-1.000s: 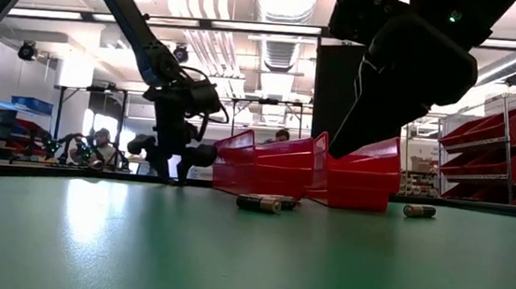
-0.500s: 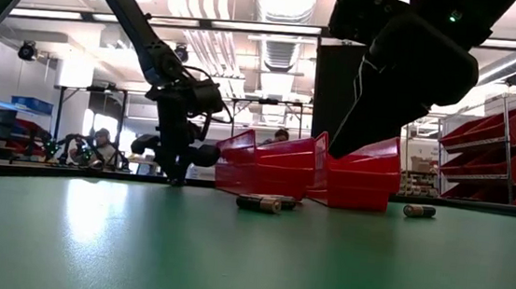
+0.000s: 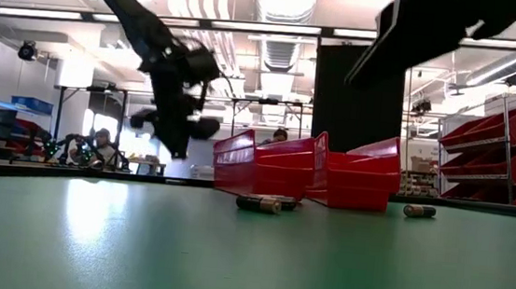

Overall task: Sort batteries
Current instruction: Put the silver battery into the right red bin

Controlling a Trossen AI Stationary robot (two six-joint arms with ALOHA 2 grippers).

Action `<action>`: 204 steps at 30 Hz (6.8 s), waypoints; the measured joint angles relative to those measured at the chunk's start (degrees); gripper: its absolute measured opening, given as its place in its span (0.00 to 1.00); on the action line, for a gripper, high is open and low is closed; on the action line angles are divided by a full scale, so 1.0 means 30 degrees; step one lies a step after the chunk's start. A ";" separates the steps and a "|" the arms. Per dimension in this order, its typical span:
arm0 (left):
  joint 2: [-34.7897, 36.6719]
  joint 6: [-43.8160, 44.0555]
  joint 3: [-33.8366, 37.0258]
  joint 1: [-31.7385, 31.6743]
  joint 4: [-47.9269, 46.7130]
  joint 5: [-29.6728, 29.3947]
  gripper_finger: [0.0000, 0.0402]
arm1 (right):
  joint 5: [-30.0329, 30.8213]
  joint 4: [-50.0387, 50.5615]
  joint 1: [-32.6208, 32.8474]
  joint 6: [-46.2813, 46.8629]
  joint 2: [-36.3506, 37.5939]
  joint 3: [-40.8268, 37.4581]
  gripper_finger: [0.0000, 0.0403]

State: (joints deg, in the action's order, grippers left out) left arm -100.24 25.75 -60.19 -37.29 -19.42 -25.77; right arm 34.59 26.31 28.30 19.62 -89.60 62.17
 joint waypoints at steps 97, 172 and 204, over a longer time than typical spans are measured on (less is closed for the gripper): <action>0.6617 0.3826 0.7658 0.0869 0.8558 0.0907 0.48 | 0.2626 0.9963 0.3157 0.5389 0.2956 0.2208 0.55; -0.3739 0.0508 -0.1978 0.0734 -0.3363 0.1221 0.28 | 0.0486 0.8895 0.2838 0.7257 0.2971 -0.1581 0.73; 0.0996 0.0057 -0.0660 0.1544 -0.2512 0.1935 0.01 | 0.0479 0.8796 0.2838 0.6878 0.2993 -0.1574 0.64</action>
State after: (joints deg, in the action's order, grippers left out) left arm -97.25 25.92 -62.17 -32.66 -26.96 -19.97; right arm 36.03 52.70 36.82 40.25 -80.62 57.45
